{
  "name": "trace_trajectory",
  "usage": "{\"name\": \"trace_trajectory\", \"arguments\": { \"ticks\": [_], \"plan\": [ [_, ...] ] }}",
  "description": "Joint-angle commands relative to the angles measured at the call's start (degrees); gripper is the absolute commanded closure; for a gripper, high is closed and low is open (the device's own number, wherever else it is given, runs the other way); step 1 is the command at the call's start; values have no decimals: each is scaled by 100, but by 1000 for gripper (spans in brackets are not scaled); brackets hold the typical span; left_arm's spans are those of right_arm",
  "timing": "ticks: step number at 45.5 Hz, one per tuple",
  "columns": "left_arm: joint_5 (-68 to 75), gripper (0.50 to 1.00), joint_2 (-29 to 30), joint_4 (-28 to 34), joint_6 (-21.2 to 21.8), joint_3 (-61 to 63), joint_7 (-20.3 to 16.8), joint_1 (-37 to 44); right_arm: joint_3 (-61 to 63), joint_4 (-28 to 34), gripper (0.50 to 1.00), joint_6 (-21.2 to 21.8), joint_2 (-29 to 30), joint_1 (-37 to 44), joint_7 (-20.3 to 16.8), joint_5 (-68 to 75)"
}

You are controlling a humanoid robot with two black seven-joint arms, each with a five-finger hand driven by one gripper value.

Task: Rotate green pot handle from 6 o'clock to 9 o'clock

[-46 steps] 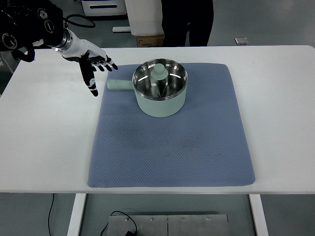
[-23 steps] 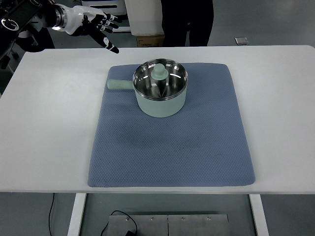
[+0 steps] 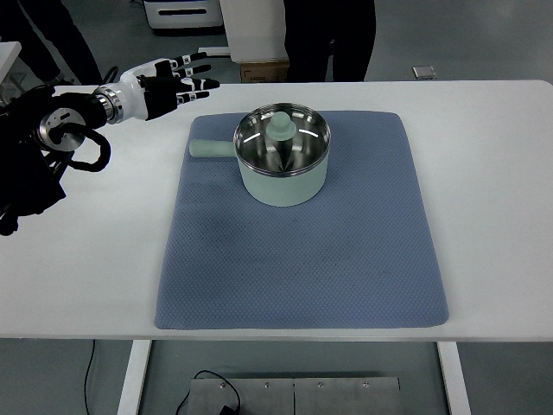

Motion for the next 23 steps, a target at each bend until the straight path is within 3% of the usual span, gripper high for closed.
{"name": "trace_trajectory", "arguments": {
  "ticks": [1, 11, 23],
  "plan": [
    [-22, 500, 85, 10, 26, -2539, -24, 344, -4, -1, 500, 0, 0, 1, -1, 1],
    [-101, 500, 208, 10, 34, -4025, -217, 1013, -4, -1, 500, 0, 0, 10, -1, -7],
    [-435, 500, 331, 10, -27, -4325, -578, 1390, -4, -1, 500, 0, 0, 1, -1, -7]
  ]
}}
